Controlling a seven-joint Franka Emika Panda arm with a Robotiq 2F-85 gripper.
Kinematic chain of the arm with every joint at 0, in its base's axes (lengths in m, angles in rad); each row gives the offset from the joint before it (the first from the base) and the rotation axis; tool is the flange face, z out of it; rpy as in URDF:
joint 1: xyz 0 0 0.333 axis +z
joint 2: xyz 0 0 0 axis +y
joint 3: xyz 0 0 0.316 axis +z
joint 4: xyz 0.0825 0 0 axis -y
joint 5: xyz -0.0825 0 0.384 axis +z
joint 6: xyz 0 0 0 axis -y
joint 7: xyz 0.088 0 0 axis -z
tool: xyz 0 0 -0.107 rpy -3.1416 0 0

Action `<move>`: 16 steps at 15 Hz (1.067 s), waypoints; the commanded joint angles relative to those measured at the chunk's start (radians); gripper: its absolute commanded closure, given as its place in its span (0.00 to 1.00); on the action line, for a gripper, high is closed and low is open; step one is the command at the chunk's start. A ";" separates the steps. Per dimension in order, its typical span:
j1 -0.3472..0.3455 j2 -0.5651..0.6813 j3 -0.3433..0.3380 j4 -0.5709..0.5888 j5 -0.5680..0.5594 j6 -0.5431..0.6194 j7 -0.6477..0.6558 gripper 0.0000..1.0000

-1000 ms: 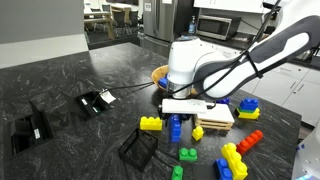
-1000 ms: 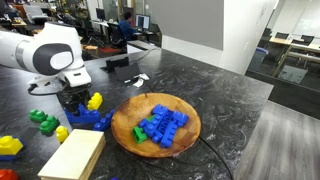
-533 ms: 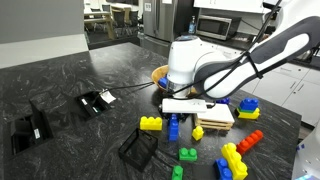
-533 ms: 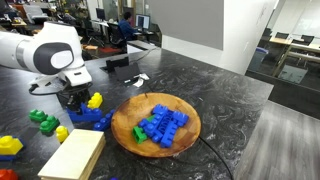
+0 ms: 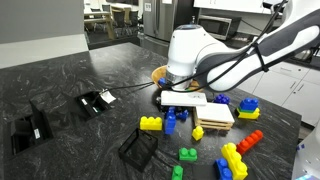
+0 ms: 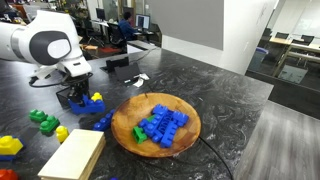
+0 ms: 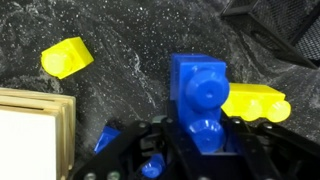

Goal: Place the stacked blue blocks on top of the wooden box

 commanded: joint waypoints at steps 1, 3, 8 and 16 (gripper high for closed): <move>0.002 -0.039 -0.004 -0.008 0.020 0.010 -0.065 0.89; -0.005 -0.066 -0.005 -0.016 0.033 0.006 -0.112 0.89; -0.027 -0.147 -0.019 -0.045 0.066 -0.032 -0.223 0.89; -0.071 -0.365 -0.039 -0.204 0.077 -0.155 -0.378 0.89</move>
